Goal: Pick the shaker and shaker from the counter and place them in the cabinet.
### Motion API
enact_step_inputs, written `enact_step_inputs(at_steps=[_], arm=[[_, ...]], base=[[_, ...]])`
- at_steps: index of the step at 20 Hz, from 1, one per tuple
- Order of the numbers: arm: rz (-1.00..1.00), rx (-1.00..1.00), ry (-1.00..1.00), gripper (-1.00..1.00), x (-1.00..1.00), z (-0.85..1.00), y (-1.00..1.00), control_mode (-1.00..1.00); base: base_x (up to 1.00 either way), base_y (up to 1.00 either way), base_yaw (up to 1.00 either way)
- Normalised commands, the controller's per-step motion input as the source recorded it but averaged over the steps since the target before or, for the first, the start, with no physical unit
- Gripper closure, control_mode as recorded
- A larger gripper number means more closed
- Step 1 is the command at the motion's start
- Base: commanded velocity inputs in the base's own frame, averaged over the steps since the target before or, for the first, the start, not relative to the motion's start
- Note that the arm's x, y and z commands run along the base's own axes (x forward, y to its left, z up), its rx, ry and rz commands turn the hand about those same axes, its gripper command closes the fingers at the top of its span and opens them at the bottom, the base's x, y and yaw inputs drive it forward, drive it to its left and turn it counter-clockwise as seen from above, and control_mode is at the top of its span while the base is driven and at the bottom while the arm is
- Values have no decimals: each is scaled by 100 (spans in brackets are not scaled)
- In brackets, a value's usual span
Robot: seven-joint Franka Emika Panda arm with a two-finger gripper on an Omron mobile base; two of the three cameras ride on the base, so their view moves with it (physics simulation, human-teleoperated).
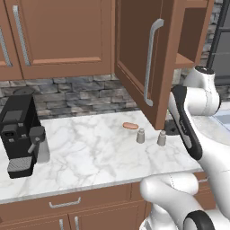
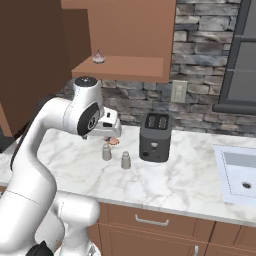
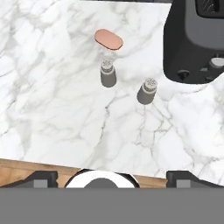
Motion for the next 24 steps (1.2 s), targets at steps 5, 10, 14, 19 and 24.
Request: enact_step_inputs(at_steps=[5,10,14,19,24], arm=[[1,-1,0,-100,-20,-32,-28,-100],[1,-2,0,-100,-16,-38,-25,-100],[2,-3,-2,-100,-6,-38,-20,-100],[1,-3,-5,-100,3,-32,-7,-100],[2,-3,-6,-100,20,-40,-1,-100]], base=[[0,0,0],[0,0,0],[0,0,0],[0,0,0],[0,0,0]])
